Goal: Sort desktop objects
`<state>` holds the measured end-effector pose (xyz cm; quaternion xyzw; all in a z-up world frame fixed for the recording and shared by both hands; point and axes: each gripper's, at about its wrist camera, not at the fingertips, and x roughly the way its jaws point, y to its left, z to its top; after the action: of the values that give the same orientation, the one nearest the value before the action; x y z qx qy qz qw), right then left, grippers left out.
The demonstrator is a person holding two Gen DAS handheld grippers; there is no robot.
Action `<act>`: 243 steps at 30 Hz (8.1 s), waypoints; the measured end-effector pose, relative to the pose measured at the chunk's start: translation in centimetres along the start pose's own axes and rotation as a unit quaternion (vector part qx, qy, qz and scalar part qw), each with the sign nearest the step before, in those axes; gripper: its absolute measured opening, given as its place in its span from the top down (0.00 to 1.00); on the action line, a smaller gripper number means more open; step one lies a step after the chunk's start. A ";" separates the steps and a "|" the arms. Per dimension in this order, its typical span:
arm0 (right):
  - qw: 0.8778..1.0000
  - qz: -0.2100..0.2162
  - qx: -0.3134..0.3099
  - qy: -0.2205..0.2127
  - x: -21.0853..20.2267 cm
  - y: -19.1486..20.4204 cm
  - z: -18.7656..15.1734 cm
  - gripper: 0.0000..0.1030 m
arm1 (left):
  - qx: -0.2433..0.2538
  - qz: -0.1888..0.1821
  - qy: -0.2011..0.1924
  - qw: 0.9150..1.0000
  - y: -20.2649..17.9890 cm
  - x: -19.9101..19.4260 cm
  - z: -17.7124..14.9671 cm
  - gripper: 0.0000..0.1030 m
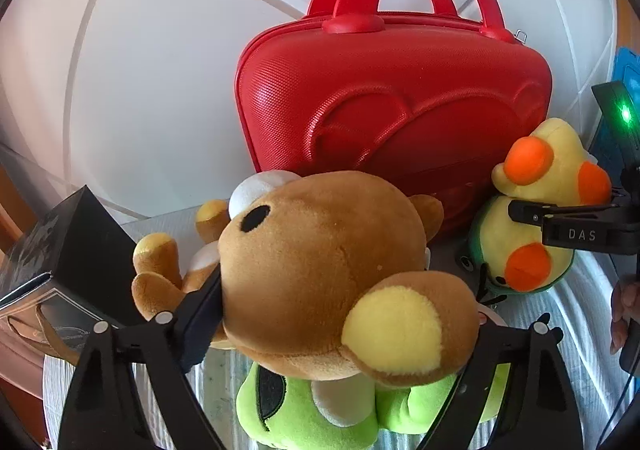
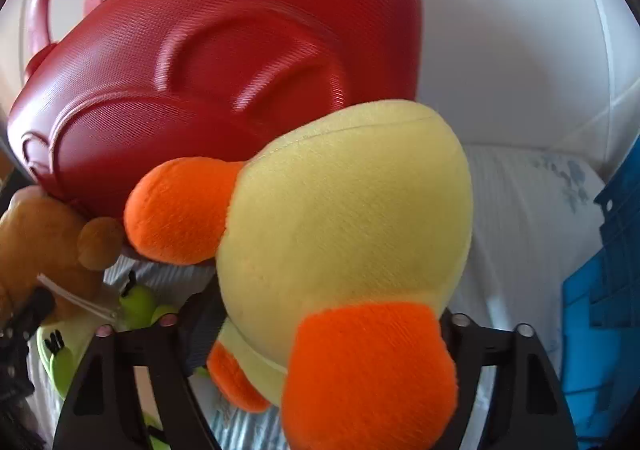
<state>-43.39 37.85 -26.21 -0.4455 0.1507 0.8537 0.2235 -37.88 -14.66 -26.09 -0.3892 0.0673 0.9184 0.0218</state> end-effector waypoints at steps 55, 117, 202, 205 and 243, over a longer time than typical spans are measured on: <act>0.992 0.085 -0.093 0.019 -29.4 6.4 -20.8 0.38 | -0.053 0.023 0.027 0.998 0.8 -32.1 -16.8 0.27; 0.983 0.116 -0.049 -0.132 -51.2 -11.4 -17.8 0.36 | 0.012 0.022 -0.108 0.994 -19.4 -46.2 -1.7 0.27; 0.984 -0.045 0.095 -0.142 -49.6 -34.3 -14.5 0.00 | 0.169 -0.123 -0.106 0.972 -43.2 -36.9 14.3 0.00; 0.985 -0.042 0.082 -0.143 -49.8 -33.0 -14.2 0.00 | 0.161 -0.118 -0.105 0.974 -41.8 -37.0 13.8 0.00; 0.997 0.021 -0.026 -0.064 -38.2 -0.7 -14.2 0.00 | -0.005 0.016 0.035 0.999 -2.5 -28.8 -4.2 0.00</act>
<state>-13.98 22.56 -2.51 -0.3919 0.1232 0.8888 0.2032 -14.58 -12.46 -8.54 -0.4197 0.0697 0.9050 0.0025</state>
